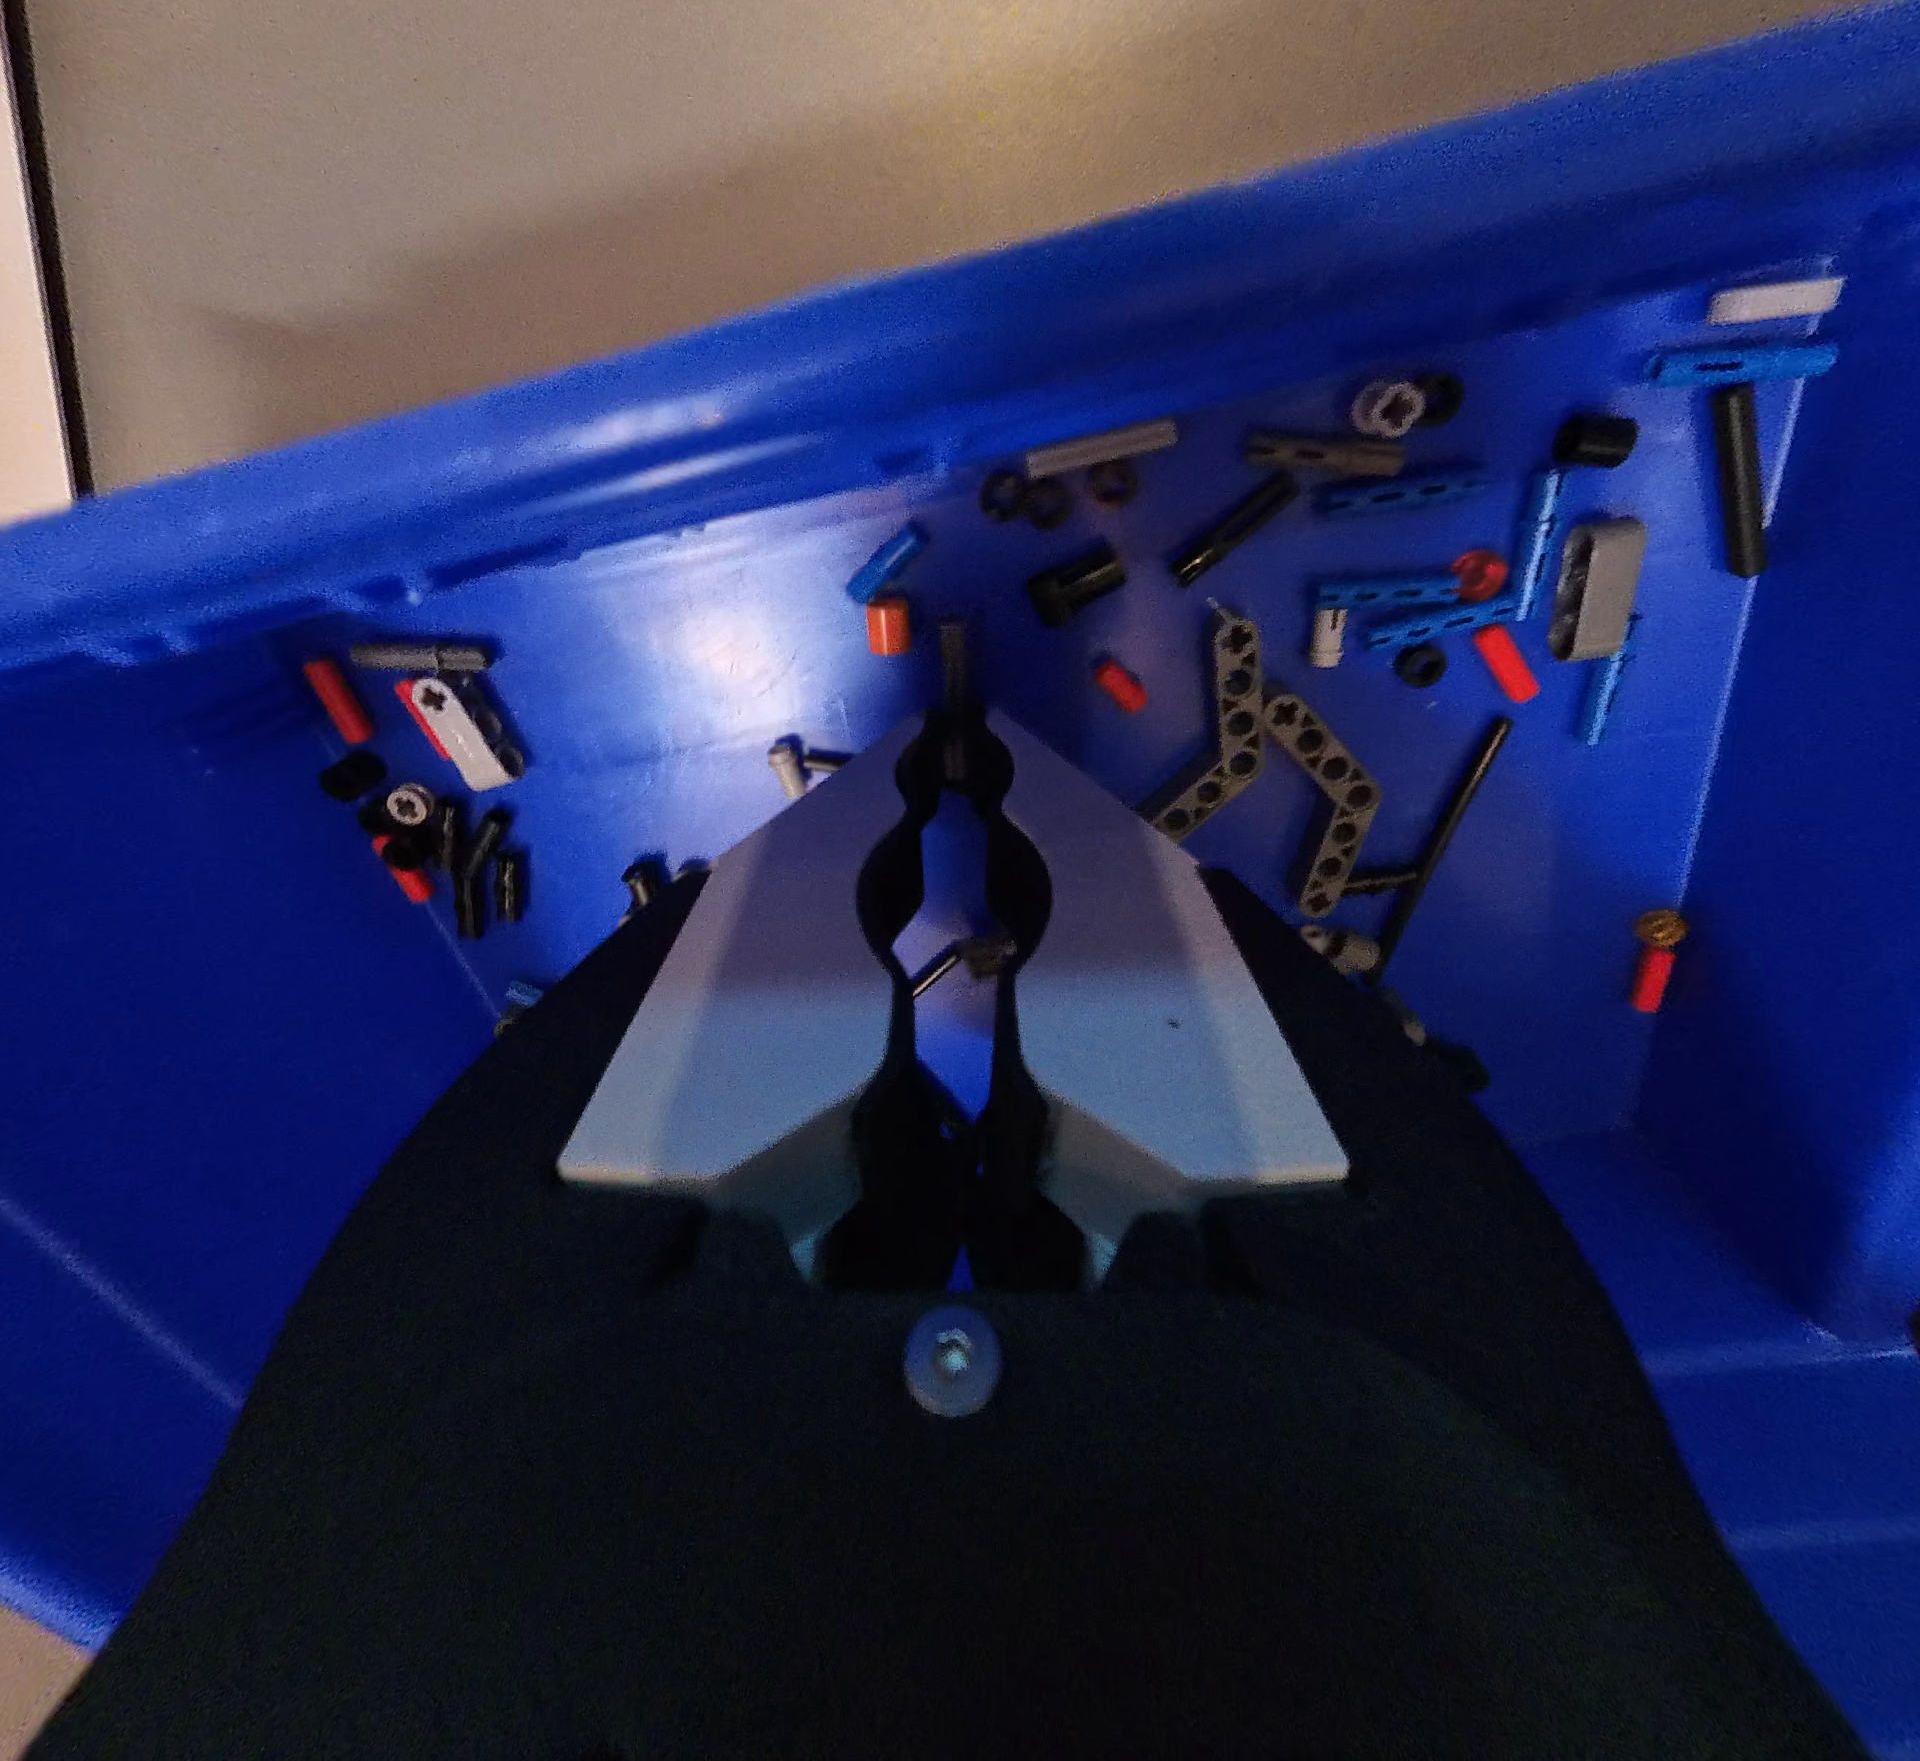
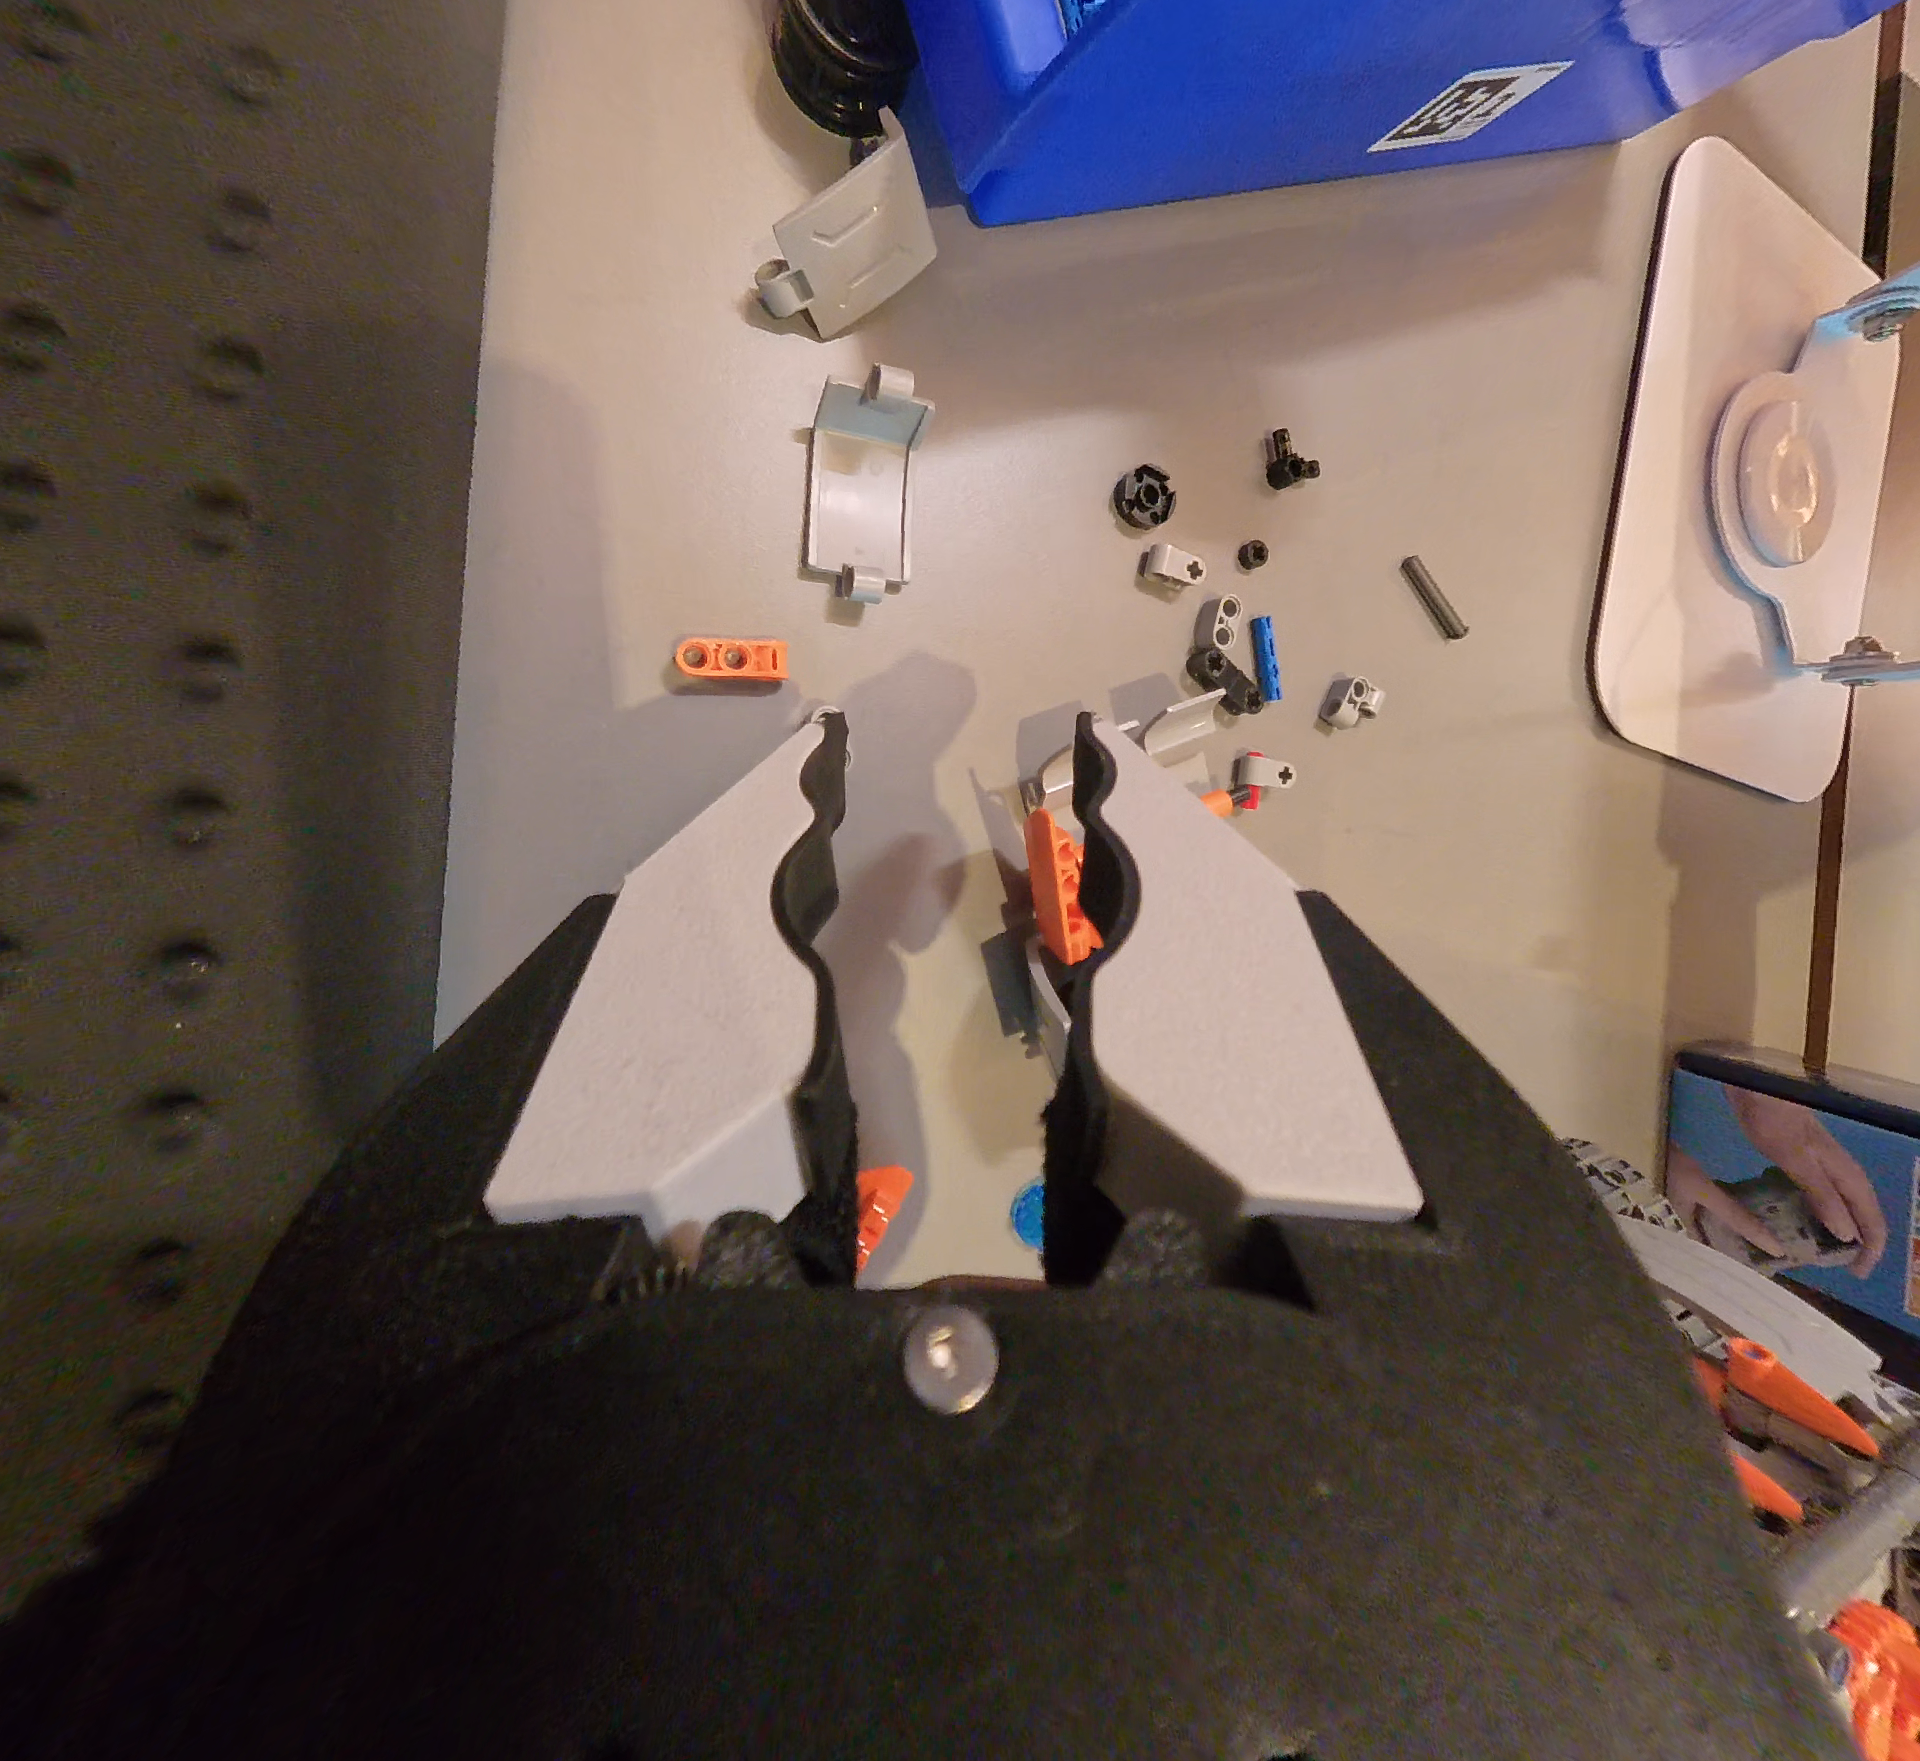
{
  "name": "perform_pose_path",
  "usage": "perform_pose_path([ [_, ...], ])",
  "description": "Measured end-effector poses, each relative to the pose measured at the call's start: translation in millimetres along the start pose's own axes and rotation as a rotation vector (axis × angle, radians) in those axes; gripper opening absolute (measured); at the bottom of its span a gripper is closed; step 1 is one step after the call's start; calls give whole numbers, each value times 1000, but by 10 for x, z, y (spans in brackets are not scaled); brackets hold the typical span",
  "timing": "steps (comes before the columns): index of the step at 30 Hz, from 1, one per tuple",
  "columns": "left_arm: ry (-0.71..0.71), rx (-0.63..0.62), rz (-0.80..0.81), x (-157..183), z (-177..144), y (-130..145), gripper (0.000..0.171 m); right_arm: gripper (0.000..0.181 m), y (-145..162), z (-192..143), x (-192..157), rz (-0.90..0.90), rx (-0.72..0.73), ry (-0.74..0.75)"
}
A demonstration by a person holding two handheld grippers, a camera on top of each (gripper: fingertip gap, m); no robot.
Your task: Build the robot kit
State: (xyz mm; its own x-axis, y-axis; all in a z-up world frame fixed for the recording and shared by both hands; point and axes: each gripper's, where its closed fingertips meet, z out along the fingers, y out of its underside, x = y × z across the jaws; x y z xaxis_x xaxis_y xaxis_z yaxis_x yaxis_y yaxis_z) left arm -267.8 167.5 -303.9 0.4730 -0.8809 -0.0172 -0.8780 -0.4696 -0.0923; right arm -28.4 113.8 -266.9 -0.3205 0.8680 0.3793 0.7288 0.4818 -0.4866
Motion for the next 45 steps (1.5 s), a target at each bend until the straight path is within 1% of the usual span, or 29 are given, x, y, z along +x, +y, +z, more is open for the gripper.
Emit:
perform_pose_path([
  [3, -39, -40, -20, -106, -11, 107, 3, 42, -4, -4, -1, -1, 1, 1],
  [4, -45, -40, -31, -130, -16, 118, 8, 42, -5, -5, 0, -1, 1, 1],
  [6, -23, -9, -42, -96, -29, 69, 21, 42, -4, -4, 0, -1, 1, 1],
  [8, 34, 66, -54, 26, -62, -86, 35, 42, -1, 0, -2, 0, 0, -1],
  [10, 76, 113, -46, 163, -90, -227, 51, 42, 4, 5, -1, 2, -1, -2],
  [13, 81, 120, -27, 282, -59, -346, 70, 42, 6, 12, -5, 2, -2, -6],
  [15, 78, 116, -40, 313, 5, -391, 78, 42, 9, 11, -5, 2, -3, -5],
  [22, 47, 141, -105, 262, 35, -436, 78, 42, -5, -6, -4, -1, 1, 0],
  [23, 49, 152, -108, 256, 28, -435, 72, 42, -7, -7, -5, -2, 1, 1],
  [25, 45, 151, -105, 230, 18, -394, 54, 42, -13, -14, -6, -3, 4, 3],
  [26, 10, 142, -100, 169, 20, -357, 41, 42, -16, -16, -5, -4, 4, 4],
  [28, 3, 148, -98, 130, 19, -330, 33, 42, -17, -19, -5, -4, 5, 5],
  [31, 0, 150, -99, 59, 17, -279, 16, 42, -17, -18, -7, -4, 4, 4],
  [34, 2, 137, -130, -39, 9, -183, 15, 42, -16, -21, -5, -2, 5, 5],
  [39, -52, 53, -182, -248, -17, 97, 16, 42, -25, -25, -13, -5, 8, 4],
  [40, -53, 49, -197, -271, -22, 133, 20, 42, -22, -23, -13, -5, 7, 4],
  [42, -49, 67, -219, -297, -53, 154, 30, 42, -22, -21, -15, -5, 8, 2],
  [45, -56, 104, -227, -323, -154, 146, 30, 42, -15, -10, -16, -2, 6, -2],
])
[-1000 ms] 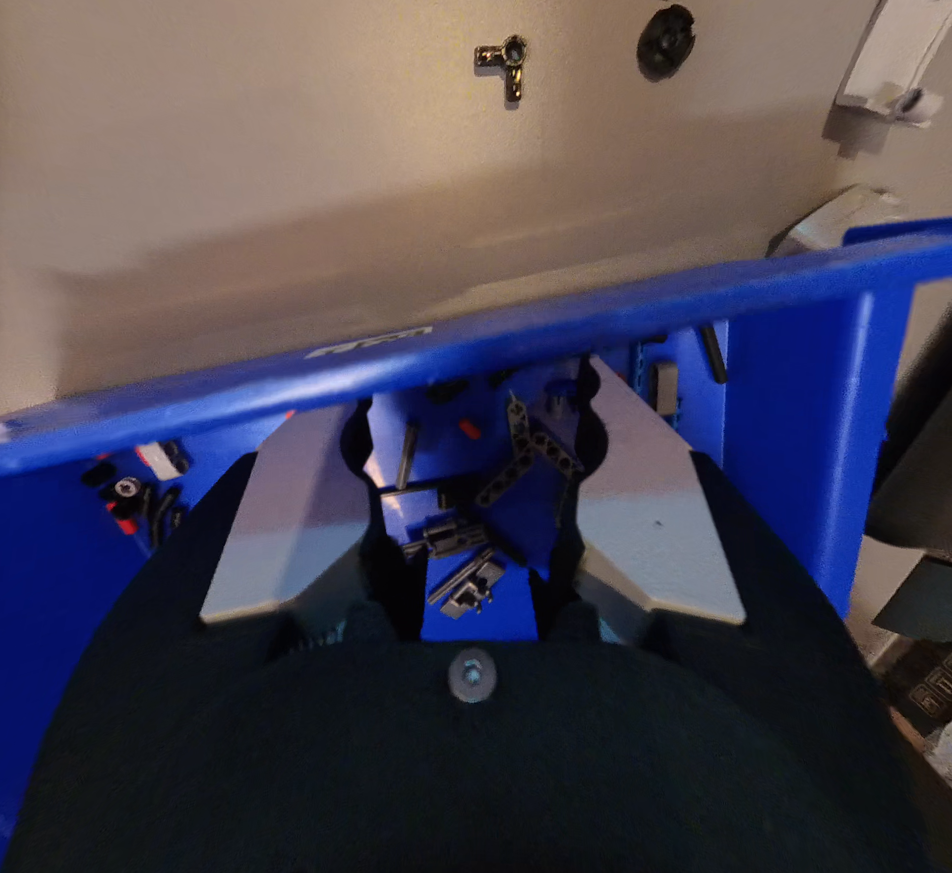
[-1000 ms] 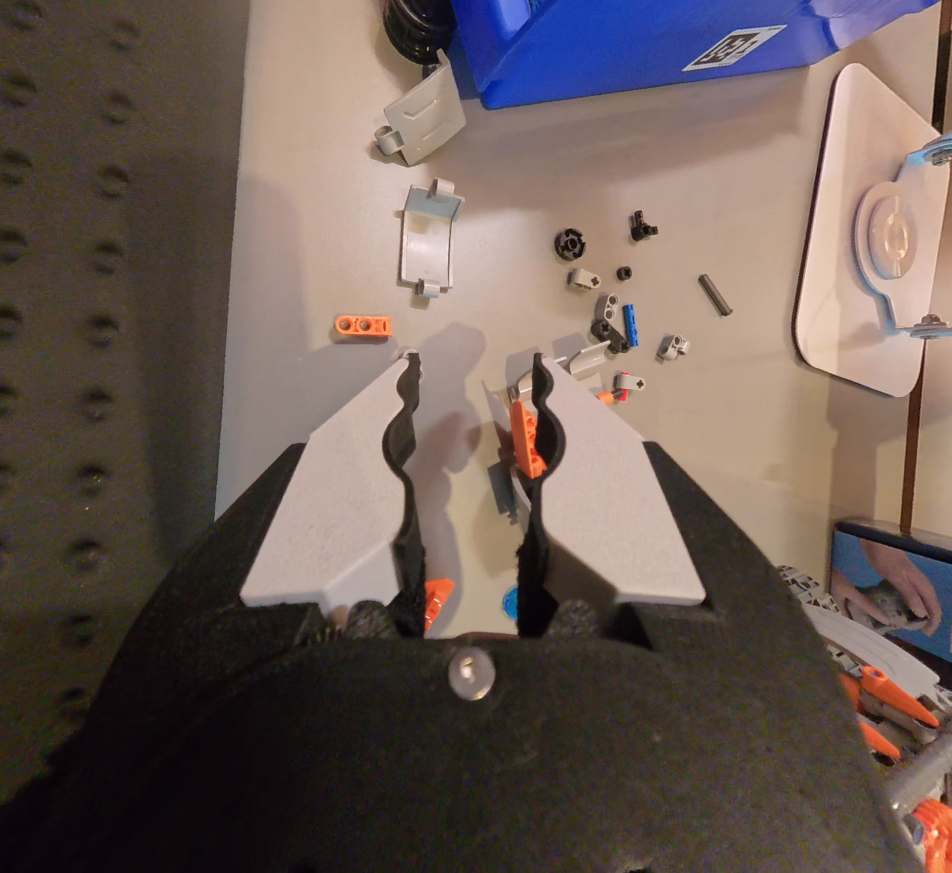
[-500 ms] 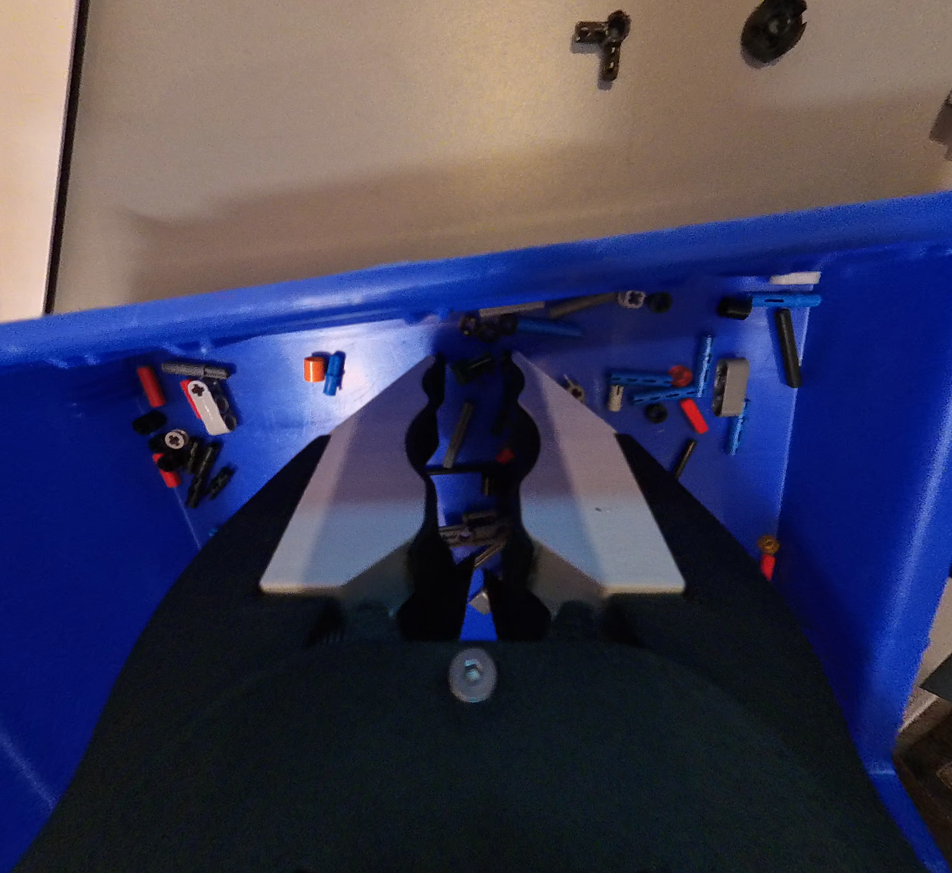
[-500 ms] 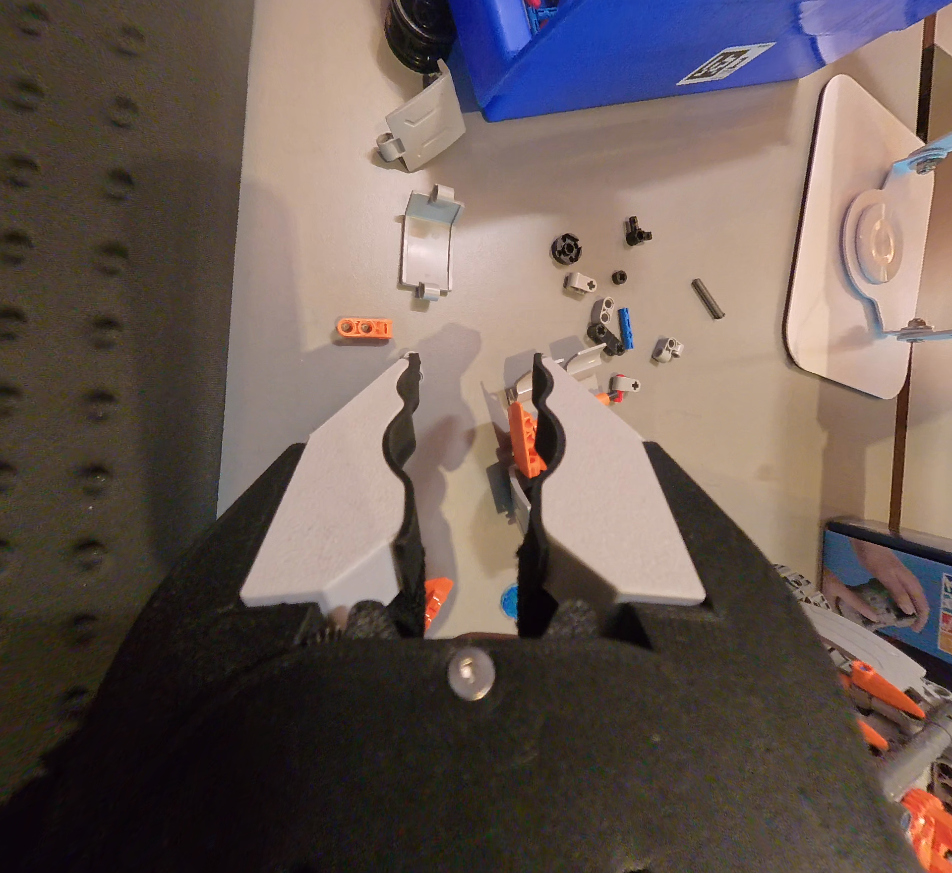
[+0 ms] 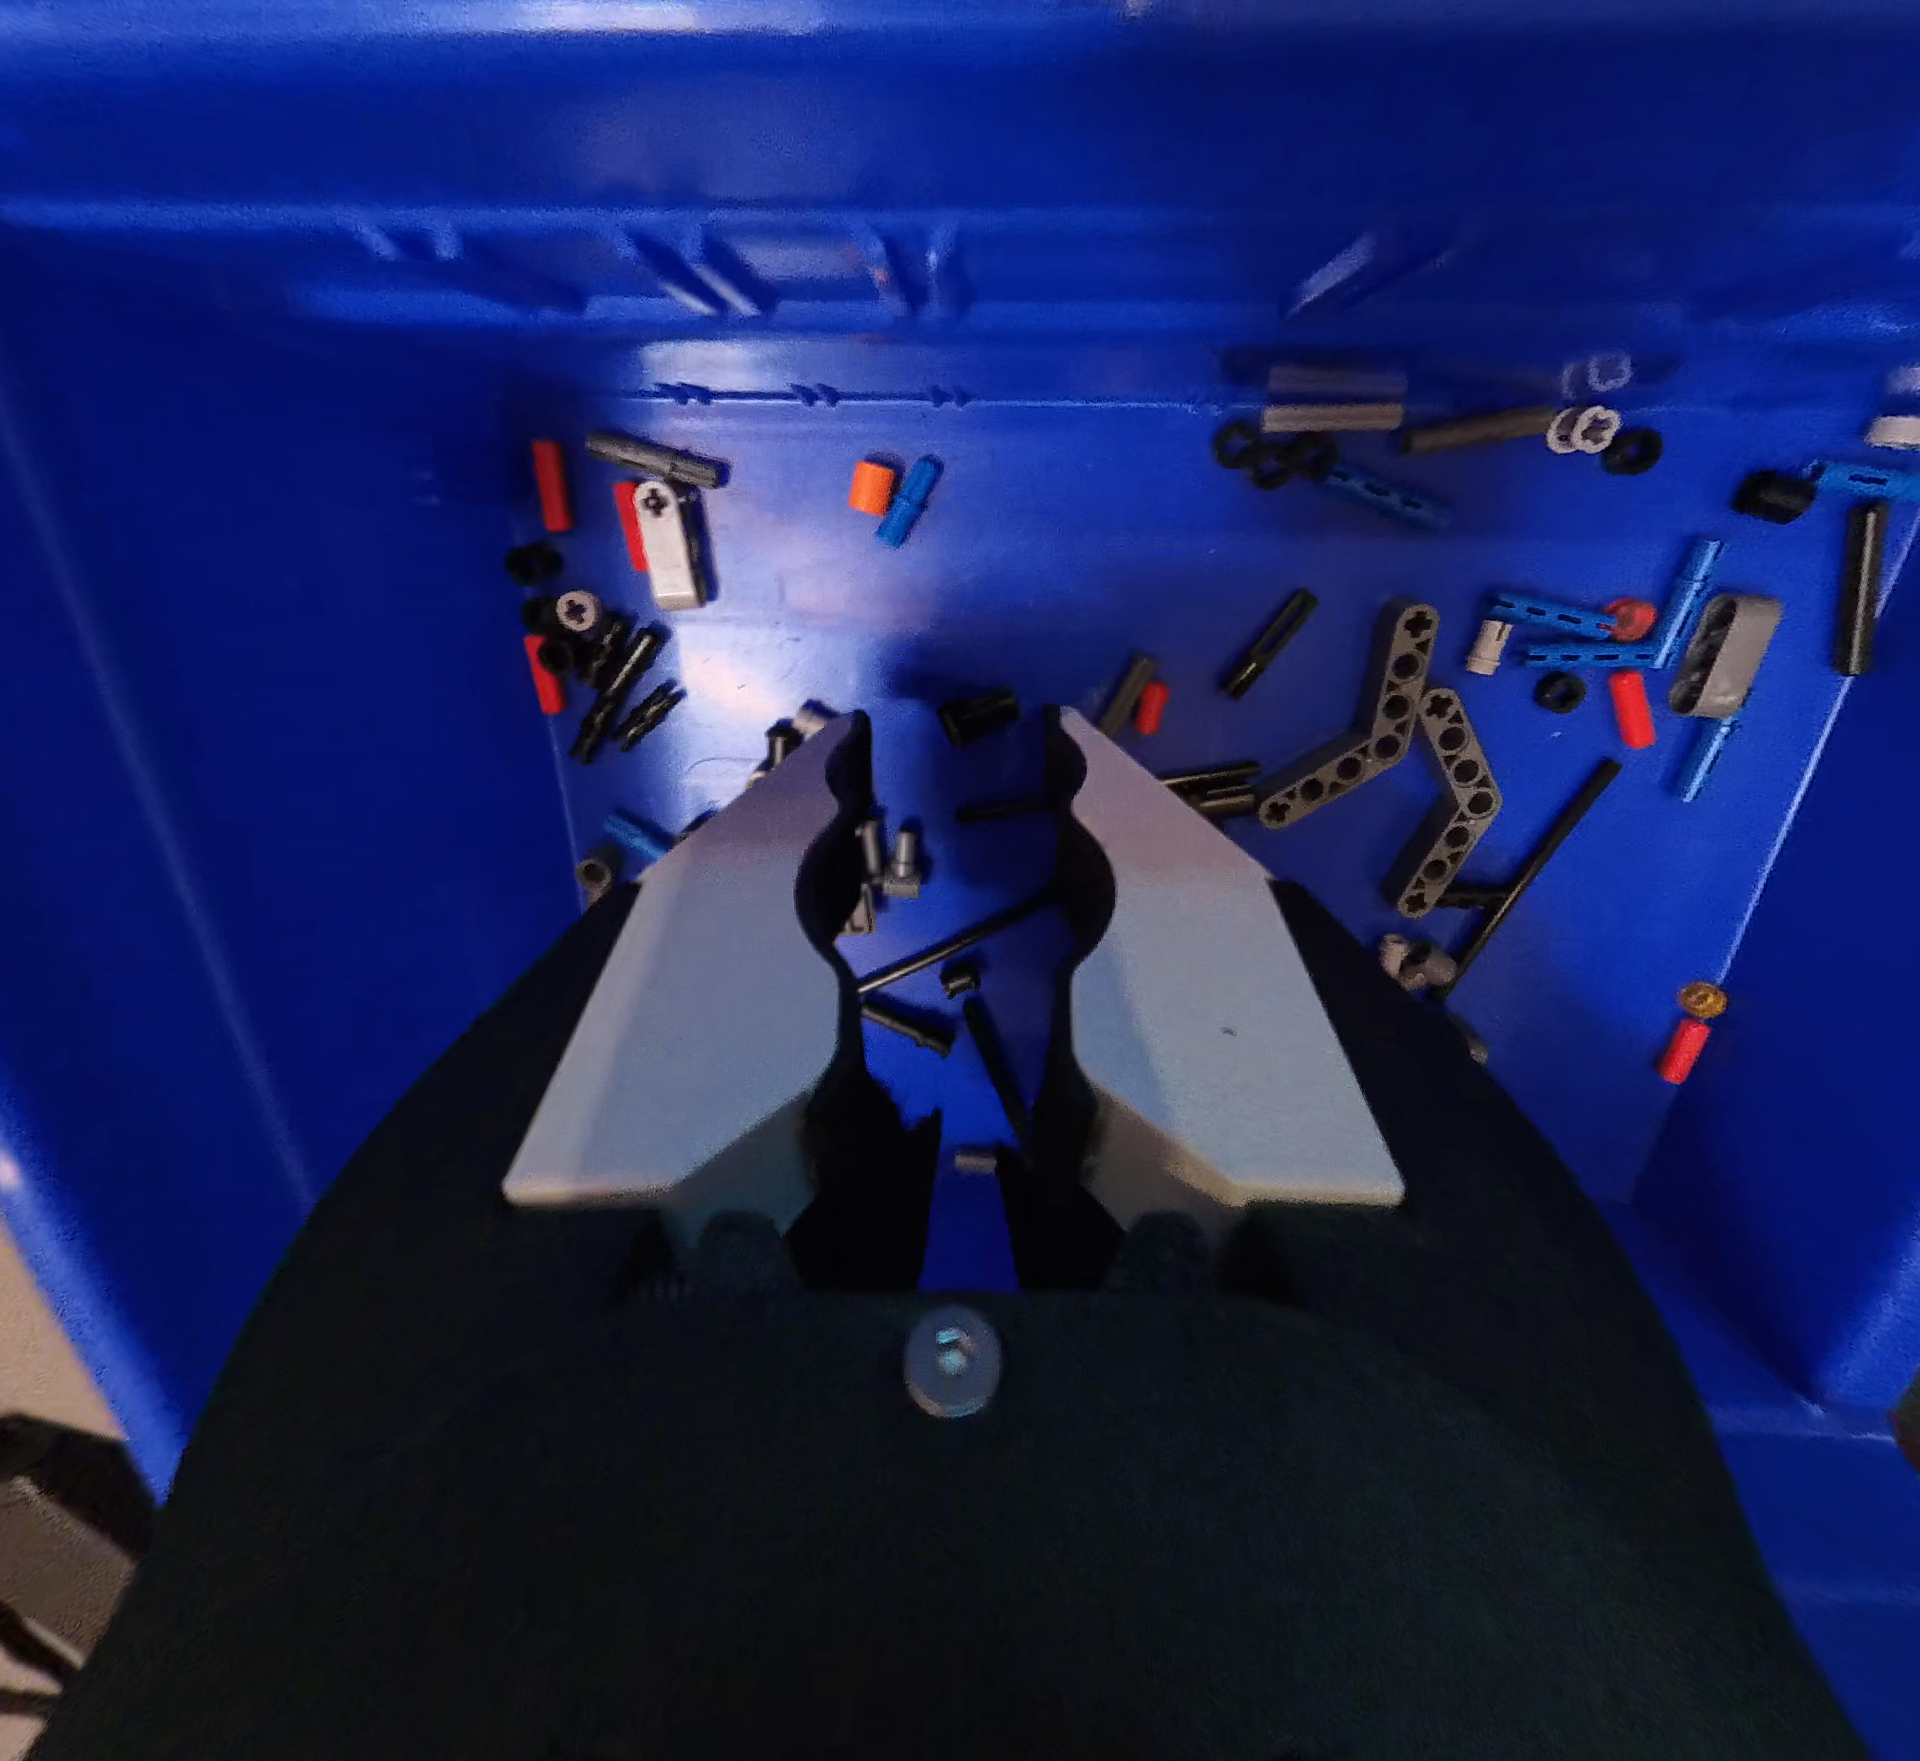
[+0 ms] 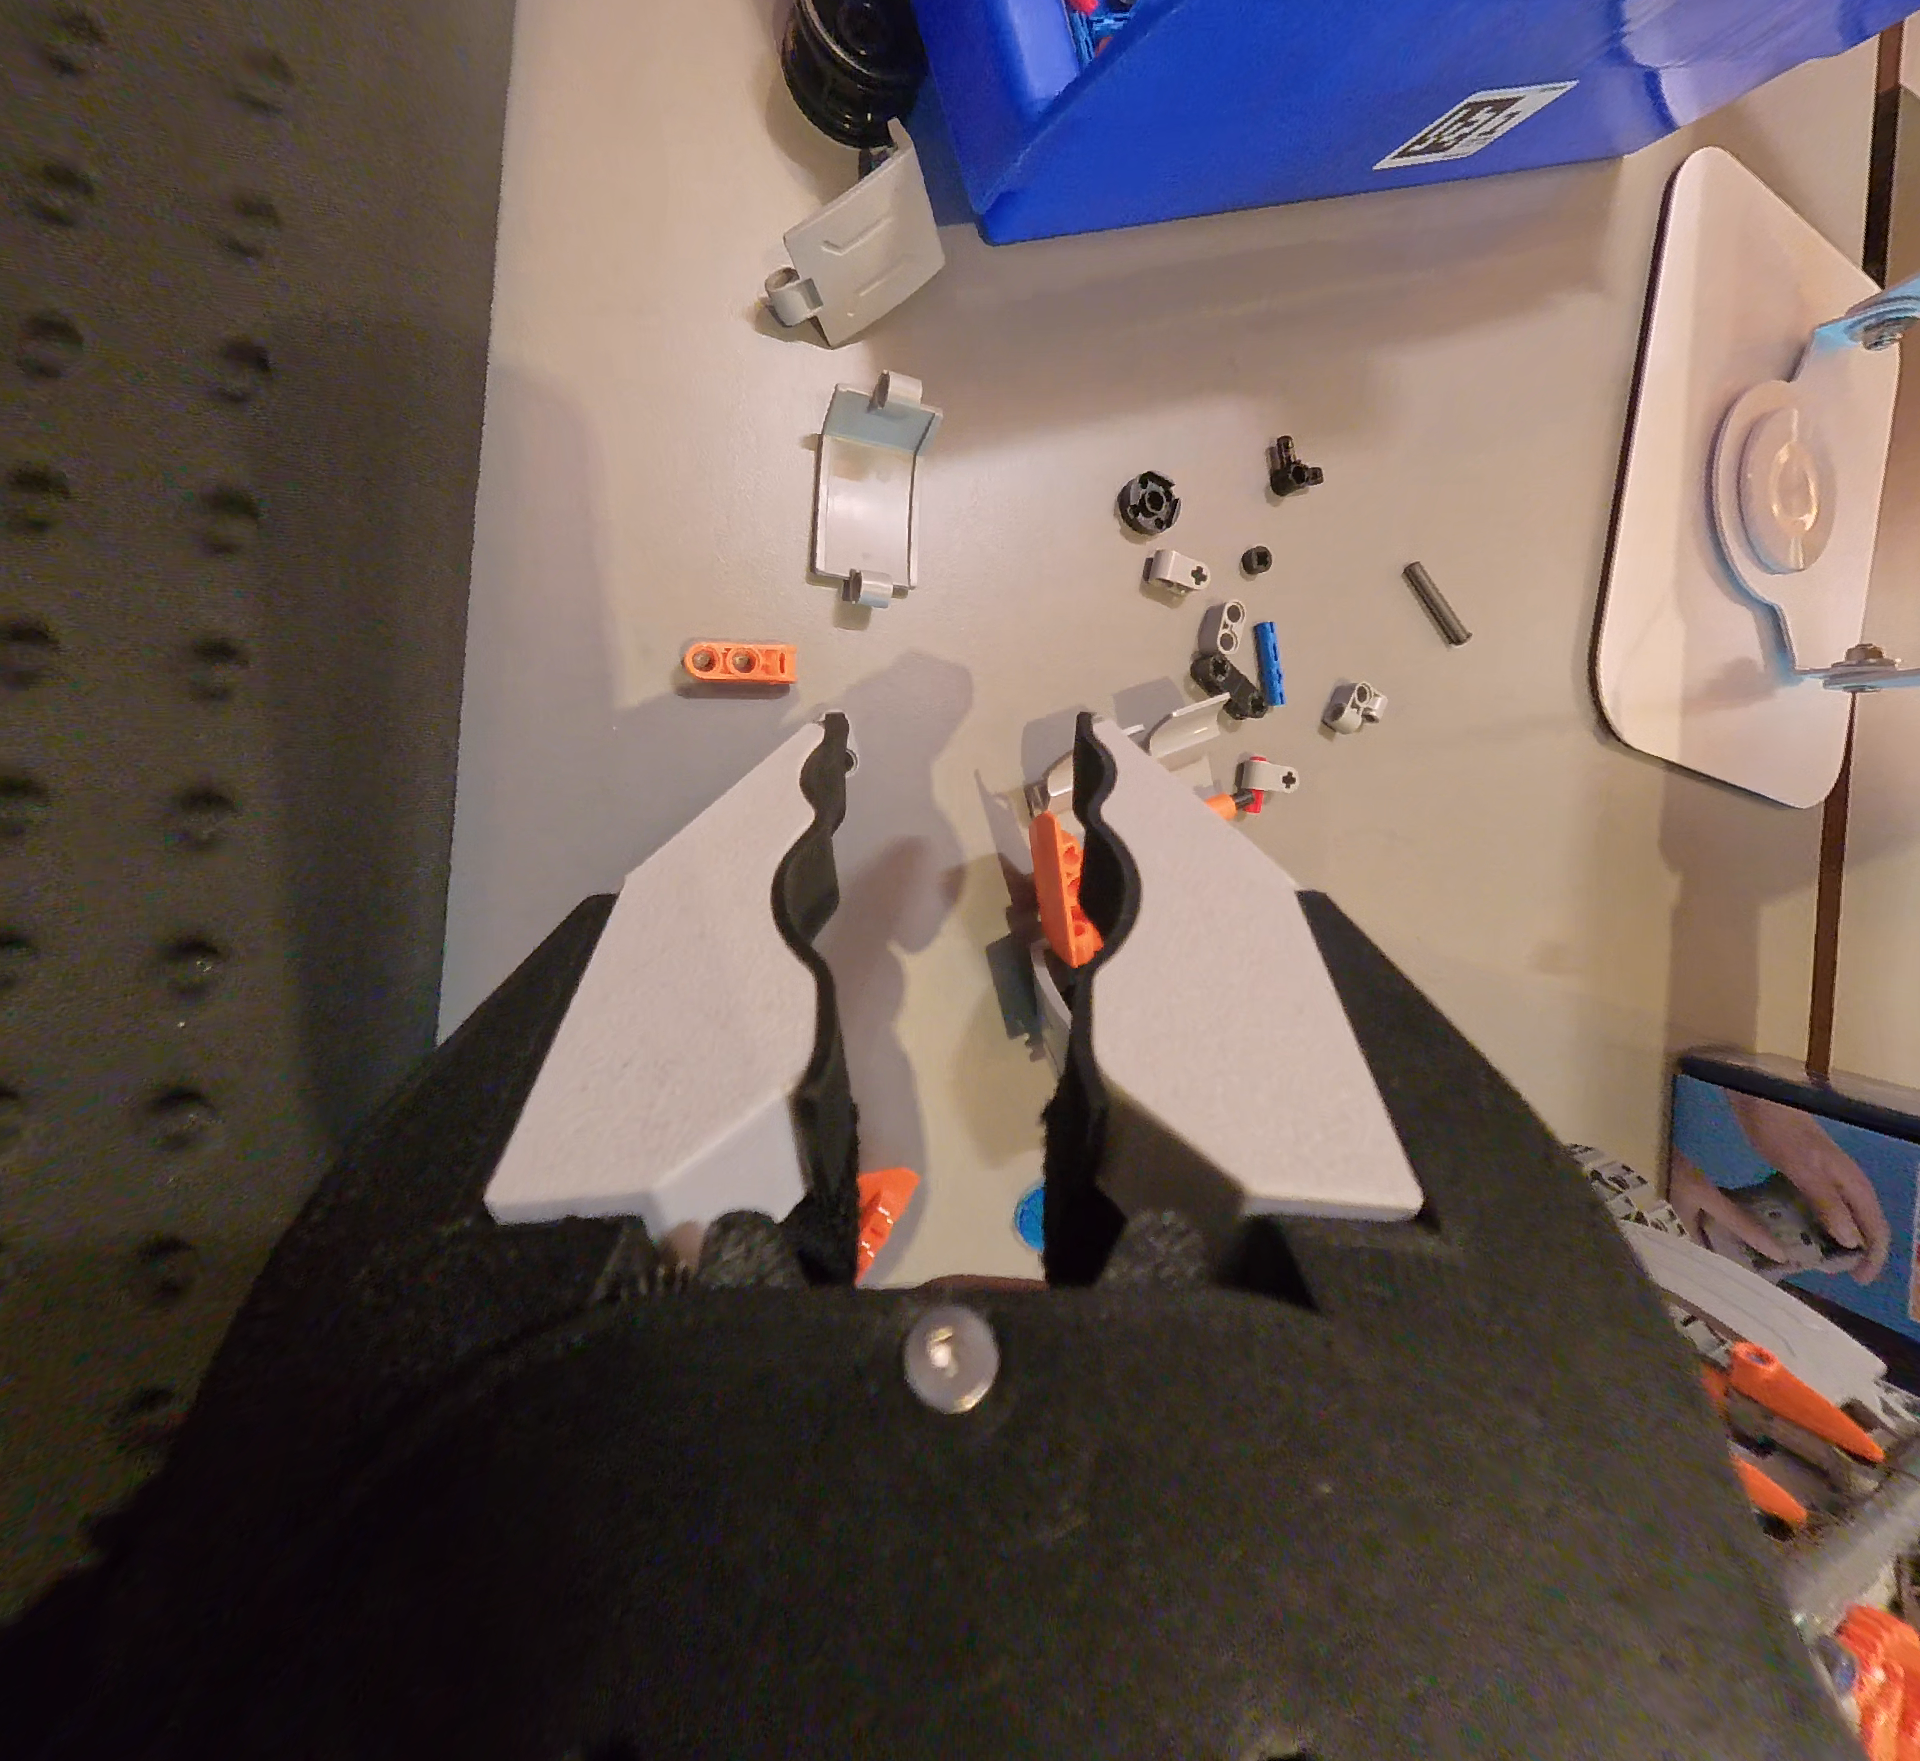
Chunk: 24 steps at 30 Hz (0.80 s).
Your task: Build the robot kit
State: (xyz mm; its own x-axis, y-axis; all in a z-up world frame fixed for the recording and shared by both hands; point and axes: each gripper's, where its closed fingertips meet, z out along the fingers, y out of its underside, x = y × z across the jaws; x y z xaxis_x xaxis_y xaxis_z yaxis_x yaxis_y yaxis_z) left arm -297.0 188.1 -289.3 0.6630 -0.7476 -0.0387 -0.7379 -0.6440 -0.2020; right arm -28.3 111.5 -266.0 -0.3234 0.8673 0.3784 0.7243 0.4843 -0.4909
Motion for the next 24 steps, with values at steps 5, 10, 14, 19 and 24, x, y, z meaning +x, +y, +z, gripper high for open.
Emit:
perform_pose_path([
  [5, 8, 3, -7, -15, -128, 39, 33, 42, 14, 21, -3, 5, -5, -7],
  [10, 20, -1, 51, 78, -128, 45, 31, 41, 16, 25, -5, 5, -6, -9],
  [14, -15, -3, 103, 99, -41, -36, 29, 42, 14, 25, -7, 3, -5, -9],
  [19, -50, 1, 129, 45, 81, -188, 28, 42, 13, 19, -3, 3, -4, -6],
  [24, -63, -15, 135, 0, 172, -239, 30, 41, 11, 11, 0, 3, 1, -5],
])
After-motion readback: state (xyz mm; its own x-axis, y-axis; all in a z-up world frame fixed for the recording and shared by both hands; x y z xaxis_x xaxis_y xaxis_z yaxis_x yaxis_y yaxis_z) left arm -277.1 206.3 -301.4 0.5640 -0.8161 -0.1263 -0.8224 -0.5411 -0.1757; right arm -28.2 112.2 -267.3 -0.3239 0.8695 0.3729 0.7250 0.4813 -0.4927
